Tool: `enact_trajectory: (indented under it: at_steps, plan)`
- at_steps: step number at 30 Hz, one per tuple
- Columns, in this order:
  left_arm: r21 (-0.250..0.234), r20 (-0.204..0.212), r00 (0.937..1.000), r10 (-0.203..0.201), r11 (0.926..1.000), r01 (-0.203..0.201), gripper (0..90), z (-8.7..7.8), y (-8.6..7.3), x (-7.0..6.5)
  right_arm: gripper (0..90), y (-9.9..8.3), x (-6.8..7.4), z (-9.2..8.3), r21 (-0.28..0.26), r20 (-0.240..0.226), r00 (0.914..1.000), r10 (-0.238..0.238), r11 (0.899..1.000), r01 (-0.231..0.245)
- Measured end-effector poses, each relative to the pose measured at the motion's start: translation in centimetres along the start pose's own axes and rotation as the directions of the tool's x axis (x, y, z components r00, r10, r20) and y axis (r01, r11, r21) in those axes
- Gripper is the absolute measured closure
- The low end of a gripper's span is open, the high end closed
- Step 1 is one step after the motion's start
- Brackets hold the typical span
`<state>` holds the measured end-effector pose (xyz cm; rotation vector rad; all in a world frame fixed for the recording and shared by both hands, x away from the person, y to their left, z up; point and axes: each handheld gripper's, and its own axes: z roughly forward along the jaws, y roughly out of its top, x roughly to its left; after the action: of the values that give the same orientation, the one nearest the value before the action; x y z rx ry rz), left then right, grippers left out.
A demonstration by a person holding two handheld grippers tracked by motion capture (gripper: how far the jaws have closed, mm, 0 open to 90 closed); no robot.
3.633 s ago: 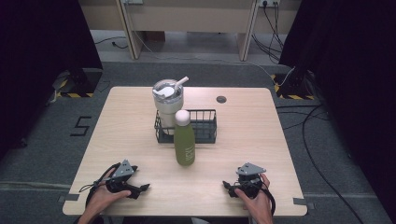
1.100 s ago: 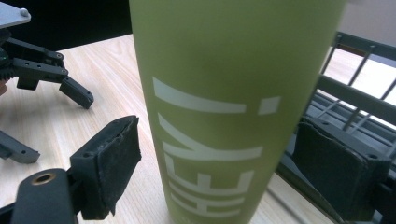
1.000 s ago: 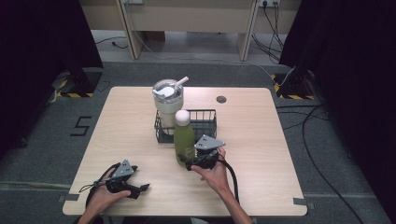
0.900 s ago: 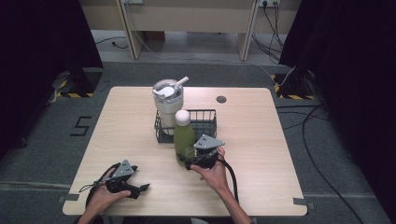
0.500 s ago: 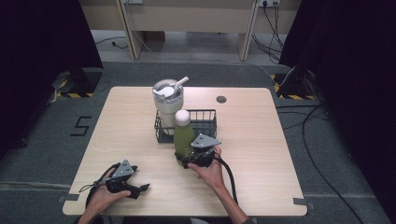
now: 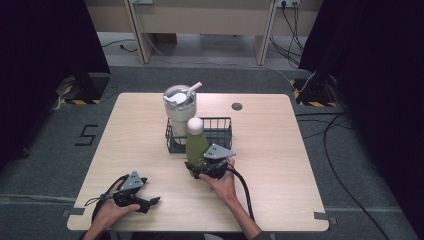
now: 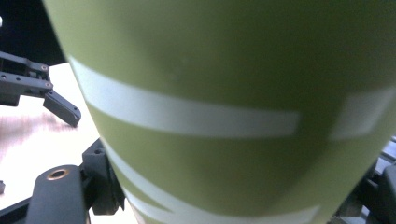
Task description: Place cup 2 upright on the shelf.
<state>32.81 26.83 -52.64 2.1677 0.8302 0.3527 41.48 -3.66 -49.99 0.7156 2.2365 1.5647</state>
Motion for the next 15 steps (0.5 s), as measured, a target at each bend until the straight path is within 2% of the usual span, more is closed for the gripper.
enact_trajectory:
  at_steps: [7, 11, 12, 14, 15]
  plan:
    - [0.000, 0.000, 1.0000, 0.001, 1.0000, -0.001, 10.4, 0.0, 0.0, 0.0, 20.5, 0.0, 0.0, 0.0, -0.008, 0.004, 1.0000, 0.000, 1.000, 0.000]
    - [0.000, 0.000, 1.0000, -0.001, 1.0000, 0.001, 10.4, 0.0, 0.0, 0.0, 20.6, 0.2, 0.2, -0.4, -0.017, 0.029, 0.9995, -0.010, 1.000, 0.011]
    - [0.001, 0.000, 1.0000, 0.001, 1.0000, -0.001, 10.4, 0.0, 0.0, 0.0, 20.7, 0.8, 0.1, -0.9, -0.026, 0.044, 0.9989, -0.015, 1.000, 0.016]
    - [0.001, 0.000, 1.0000, 0.000, 1.0000, 0.000, 10.4, 0.0, 0.0, 0.0, 20.7, 1.0, 0.0, -1.1, -0.030, 0.045, 0.9989, -0.009, 0.999, 0.010]
    - [0.001, 0.000, 1.0000, 0.000, 1.0000, 0.000, 10.4, 0.0, 0.0, 0.0, 20.7, 1.6, -0.1, -1.7, -0.037, 0.046, 0.9989, 0.007, 0.999, -0.005]
